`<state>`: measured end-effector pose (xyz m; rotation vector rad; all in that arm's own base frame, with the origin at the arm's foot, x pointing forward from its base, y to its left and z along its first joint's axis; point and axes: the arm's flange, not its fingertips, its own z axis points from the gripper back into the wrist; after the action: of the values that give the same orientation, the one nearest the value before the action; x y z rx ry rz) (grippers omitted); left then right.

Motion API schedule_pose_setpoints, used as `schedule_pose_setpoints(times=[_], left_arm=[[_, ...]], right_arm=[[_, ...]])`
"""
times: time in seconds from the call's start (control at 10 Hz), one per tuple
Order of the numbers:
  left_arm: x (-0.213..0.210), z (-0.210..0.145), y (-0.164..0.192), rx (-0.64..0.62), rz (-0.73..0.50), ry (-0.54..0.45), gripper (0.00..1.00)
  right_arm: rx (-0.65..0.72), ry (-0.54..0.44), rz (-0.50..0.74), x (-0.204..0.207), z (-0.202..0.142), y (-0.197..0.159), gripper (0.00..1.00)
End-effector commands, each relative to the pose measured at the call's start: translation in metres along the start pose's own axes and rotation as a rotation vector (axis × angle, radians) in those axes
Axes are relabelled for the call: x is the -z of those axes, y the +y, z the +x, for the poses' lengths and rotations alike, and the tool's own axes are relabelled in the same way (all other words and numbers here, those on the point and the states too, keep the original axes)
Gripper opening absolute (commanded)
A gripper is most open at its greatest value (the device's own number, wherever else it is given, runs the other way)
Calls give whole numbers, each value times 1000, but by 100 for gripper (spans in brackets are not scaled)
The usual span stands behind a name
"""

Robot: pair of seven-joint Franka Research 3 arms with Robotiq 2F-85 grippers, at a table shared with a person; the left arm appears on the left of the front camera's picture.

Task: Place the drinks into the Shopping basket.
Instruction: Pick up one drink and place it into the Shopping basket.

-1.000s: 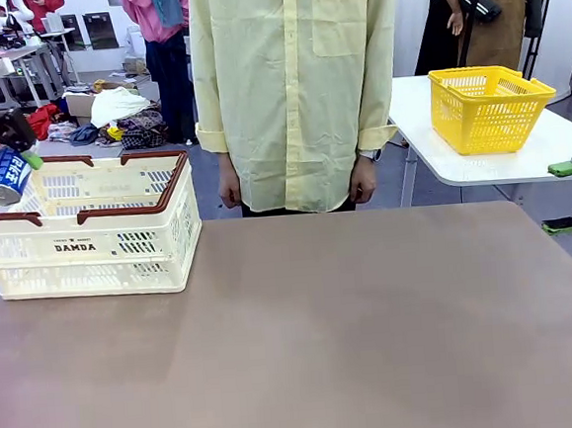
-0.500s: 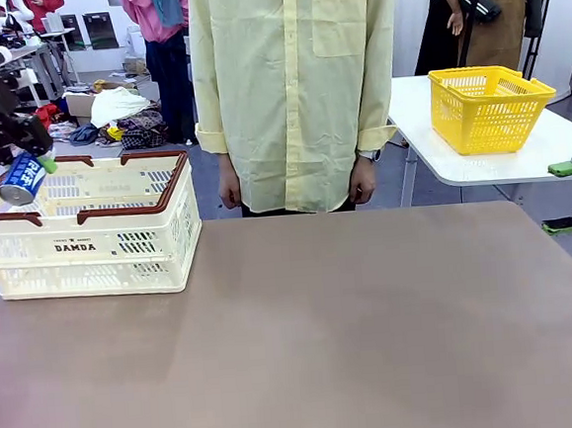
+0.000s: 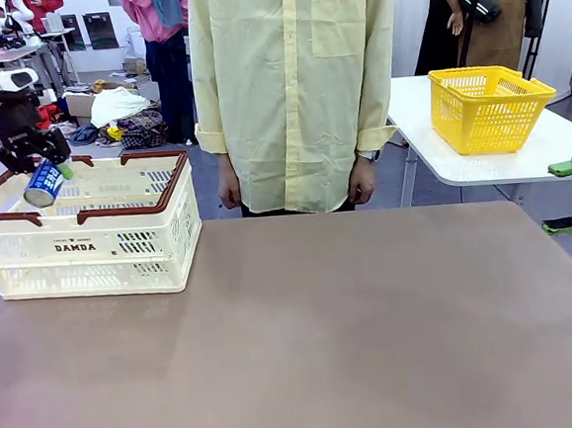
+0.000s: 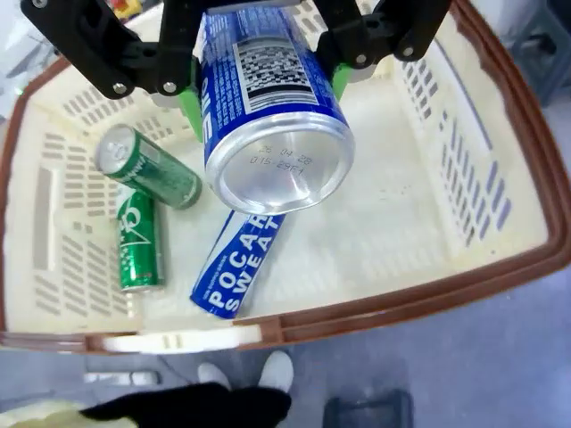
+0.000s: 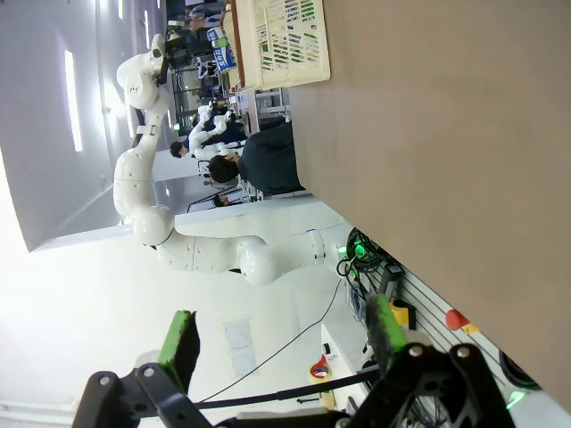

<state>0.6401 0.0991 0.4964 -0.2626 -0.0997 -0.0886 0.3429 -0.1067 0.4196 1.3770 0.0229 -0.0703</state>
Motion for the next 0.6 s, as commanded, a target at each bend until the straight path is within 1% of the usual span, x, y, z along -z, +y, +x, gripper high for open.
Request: schedule_pose_setpoints(times=[0.0,0.2,0.5], left_arm=[[3,7,4,-45,-26,40,0],[28,6,8,-54,13,13,0],[39,5,8,-79,36,18,0]], right_arm=[[0,13,-10,-3,-1,3,100],[0,13,-10,-3,-1,3,100],[0,13,-10,-3,-1,3,100]])
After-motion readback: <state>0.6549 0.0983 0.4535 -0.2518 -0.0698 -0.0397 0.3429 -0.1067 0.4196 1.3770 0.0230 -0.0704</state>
